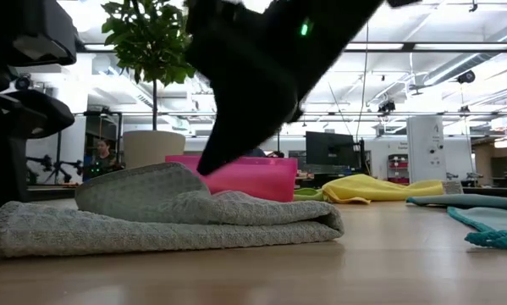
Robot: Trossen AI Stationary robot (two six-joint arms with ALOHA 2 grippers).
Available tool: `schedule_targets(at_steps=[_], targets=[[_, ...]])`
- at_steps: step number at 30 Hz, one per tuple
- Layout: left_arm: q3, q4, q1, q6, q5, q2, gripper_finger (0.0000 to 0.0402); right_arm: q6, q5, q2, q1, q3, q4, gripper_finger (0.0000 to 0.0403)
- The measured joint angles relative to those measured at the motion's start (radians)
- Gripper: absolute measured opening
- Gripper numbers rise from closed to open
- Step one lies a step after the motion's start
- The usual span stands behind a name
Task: Fold microfiber towels
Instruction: Fold the gray microfiber cloth
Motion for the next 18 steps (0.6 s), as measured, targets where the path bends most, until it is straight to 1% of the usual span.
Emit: schedule_targets(at_steps=[2, 4, 7, 9, 11, 15, 18], targets=[[0.002, 0.001, 0.000, 0.000, -0.001, 0.000, 0.0085, 0.012, -0.006, 0.027, -0.006, -0.001, 0.017, 0.0009], [0.002, 0.001, 0.001, 0.000, 0.000, -0.001, 0.0085, -0.004, -0.069, 0.055, -0.007, -0.003, 0.068, 0.0009], [0.002, -0.001, 0.001, 0.002, 0.013, -0.004, 0.0085, -0.075, -0.271, 0.078, 0.002, -0.004, 0.242, 0.0008], [0.007, 0.002, 0.001, 0.002, 0.030, -0.009, 0.0085, -0.109, -0.358, 0.090, 0.017, 0.002, 0.358, 0.0008], [0.007, 0.000, 0.001, 0.002, 0.040, -0.015, 0.0085, -0.120, -0.355, 0.097, 0.029, 0.012, 0.387, 0.0008], [0.007, 0.000, 0.000, 0.001, 0.075, -0.026, 0.0085, -0.113, -0.279, 0.097, 0.028, 0.027, 0.346, 0.0008], [0.008, -0.007, 0.001, -0.001, 0.146, -0.037, 0.0085, -0.113, -0.272, 0.084, 0.025, 0.038, 0.301, 0.0008]])
